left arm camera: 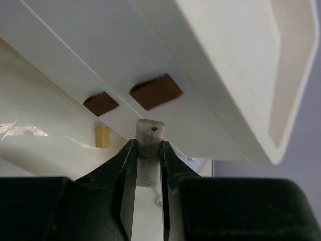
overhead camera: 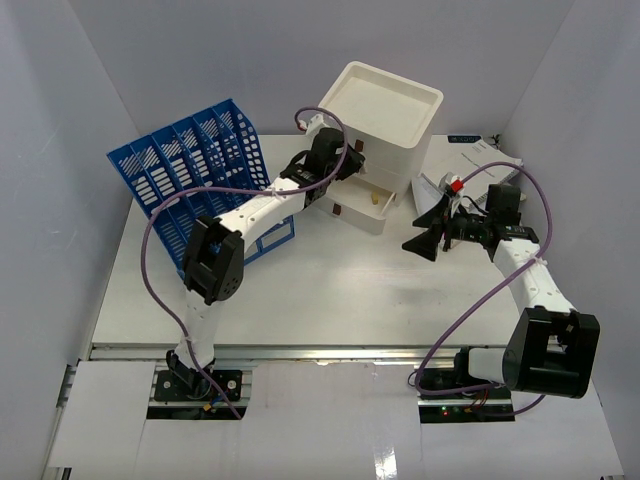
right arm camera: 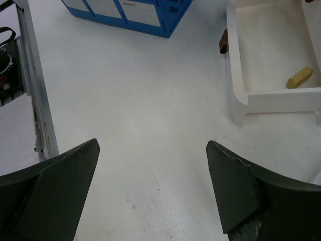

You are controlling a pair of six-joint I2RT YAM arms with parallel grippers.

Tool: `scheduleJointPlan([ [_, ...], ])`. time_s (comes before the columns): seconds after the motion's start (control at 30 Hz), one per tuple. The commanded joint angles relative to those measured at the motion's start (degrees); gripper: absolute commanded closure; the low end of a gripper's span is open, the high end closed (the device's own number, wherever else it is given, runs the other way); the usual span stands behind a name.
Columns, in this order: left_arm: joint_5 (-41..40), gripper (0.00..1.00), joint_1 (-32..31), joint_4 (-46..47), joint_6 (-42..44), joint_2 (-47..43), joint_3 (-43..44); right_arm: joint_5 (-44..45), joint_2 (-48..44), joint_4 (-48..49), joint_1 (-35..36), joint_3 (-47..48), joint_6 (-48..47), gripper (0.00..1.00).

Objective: Organize the desk

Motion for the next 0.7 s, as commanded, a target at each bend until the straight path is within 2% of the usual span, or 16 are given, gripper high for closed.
scheduleJointPlan([
  [0.0,-6.59,0.87,1.55,-9.64,-7.44,3.99,6.19,-1.28,-1.29,-0.76,-1.03,0.82,-1.07,0.07],
  [0.07,-6.42,0.82,1.92,-9.73,-8.32,4.44,5.70,-1.46,-1.30,-0.76,-1.28,0.82,-1.13,0.07],
  [0.1,-6.20,0.76,2.11,-9.73,-8.57,4.68,5.56,-1.52,-1.27,-0.79,-1.39,0.82,-1.13,0.07],
  [0.17,-5.42,0.56,2.37,-9.72,-8.17,5.39,5.69,-1.52,-1.14,-0.85,-1.45,0.76,-1.14,0.07],
  [0.23,-4.69,0.42,2.47,-9.66,-6.76,6.03,6.35,-1.40,-0.84,-0.99,-1.45,0.82,-1.21,0.07],
  [0.3,-3.49,0.21,2.50,-9.61,-4.67,6.84,7.64,-1.16,-0.56,-1.27,-1.45,0.86,-1.61,0.07],
  [0.37,-2.56,0.07,2.50,-9.61,-3.24,7.01,8.38,-0.85,-0.37,-1.81,-1.45,0.91,-2.40,0.07],
  [0.4,-1.94,0.03,2.50,-9.56,-2.22,6.87,8.68,-0.57,-0.28,-2.09,-1.45,0.96,-2.84,0.07],
  [0.57,3.39,0.06,2.50,-5.22,3.02,2.35,5.31,3.10,-1.19,-5.70,-0.44,1.32,-9.84,0.08],
  [0.63,10.00,0.12,2.52,0.88,8.77,-1.44,-3.21,6.80,-2.15,-6.92,1.41,2.05,-12.94,0.08],
  [0.67,14.76,0.19,2.58,5.13,10.11,-4.02,-8.04,9.55,-2.78,-6.99,2.90,2.51,-13.93,0.08],
])
